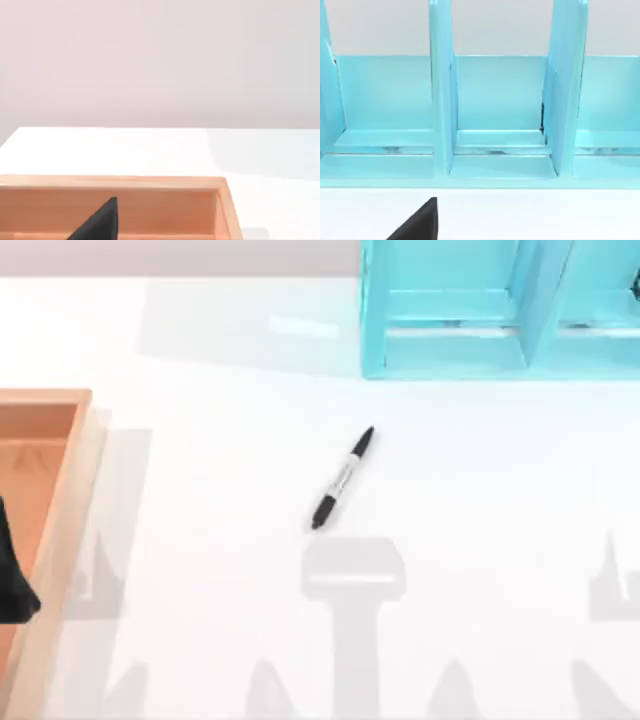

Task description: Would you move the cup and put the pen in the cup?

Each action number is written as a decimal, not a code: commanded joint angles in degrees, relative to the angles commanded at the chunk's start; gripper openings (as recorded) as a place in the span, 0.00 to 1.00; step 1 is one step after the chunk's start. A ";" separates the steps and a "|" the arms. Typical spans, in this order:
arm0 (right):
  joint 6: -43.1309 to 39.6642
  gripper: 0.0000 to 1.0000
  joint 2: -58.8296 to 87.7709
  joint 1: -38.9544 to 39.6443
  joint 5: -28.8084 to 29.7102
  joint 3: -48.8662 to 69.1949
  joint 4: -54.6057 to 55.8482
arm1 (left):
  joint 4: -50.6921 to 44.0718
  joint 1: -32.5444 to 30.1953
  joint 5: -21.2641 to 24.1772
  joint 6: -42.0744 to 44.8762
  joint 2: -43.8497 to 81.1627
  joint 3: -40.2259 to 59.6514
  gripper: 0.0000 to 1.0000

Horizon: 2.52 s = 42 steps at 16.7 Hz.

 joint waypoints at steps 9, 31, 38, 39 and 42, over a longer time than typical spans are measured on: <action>0.00 1.00 0.00 0.00 0.00 0.00 0.00 | -13.63 2.07 0.27 2.72 16.89 15.67 1.00; 0.00 1.00 0.00 0.00 0.00 0.00 0.00 | -74.10 12.78 -0.19 13.84 101.97 85.72 1.00; 0.00 1.00 0.00 0.00 0.00 0.00 0.00 | -67.68 12.72 -0.19 13.80 103.27 80.50 1.00; 0.00 1.00 0.00 0.00 0.00 0.00 0.00 | -65.24 12.76 -0.19 13.85 103.79 78.69 1.00; 0.00 1.00 0.00 0.00 0.00 0.00 0.00 | -57.06 12.93 -0.18 14.04 105.62 72.80 1.00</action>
